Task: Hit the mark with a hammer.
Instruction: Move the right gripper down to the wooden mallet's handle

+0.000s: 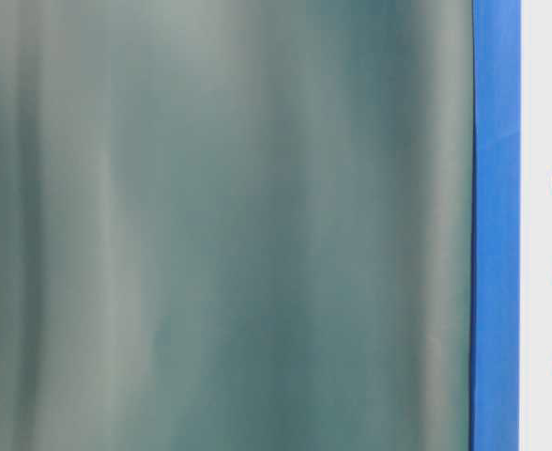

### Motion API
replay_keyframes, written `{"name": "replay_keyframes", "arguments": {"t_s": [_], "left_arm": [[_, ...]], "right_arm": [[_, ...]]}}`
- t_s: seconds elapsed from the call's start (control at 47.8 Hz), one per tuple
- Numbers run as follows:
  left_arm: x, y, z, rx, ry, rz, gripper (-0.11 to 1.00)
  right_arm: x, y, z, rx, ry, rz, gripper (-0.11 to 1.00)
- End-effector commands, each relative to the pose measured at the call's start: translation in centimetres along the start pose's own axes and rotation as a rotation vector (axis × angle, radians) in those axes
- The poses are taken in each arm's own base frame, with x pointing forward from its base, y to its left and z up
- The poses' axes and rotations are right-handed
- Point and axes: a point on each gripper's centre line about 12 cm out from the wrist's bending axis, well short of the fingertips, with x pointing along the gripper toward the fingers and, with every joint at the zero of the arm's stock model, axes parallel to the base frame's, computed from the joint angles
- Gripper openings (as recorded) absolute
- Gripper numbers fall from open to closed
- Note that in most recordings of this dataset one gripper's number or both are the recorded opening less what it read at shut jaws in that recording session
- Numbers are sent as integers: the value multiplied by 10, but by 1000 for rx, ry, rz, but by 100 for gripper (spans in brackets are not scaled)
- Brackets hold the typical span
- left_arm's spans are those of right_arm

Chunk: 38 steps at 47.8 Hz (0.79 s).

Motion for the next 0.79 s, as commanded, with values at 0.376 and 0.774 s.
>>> {"name": "replay_keyframes", "arguments": {"t_s": [0.376, 0.774], "left_arm": [[3, 0, 5, -1, -8, 2, 0], [2, 0, 1, -3, 2, 0, 0]], "right_arm": [[69, 5, -22, 143, 162, -4, 89], [146, 14, -86, 256, 381, -51, 86]]}}
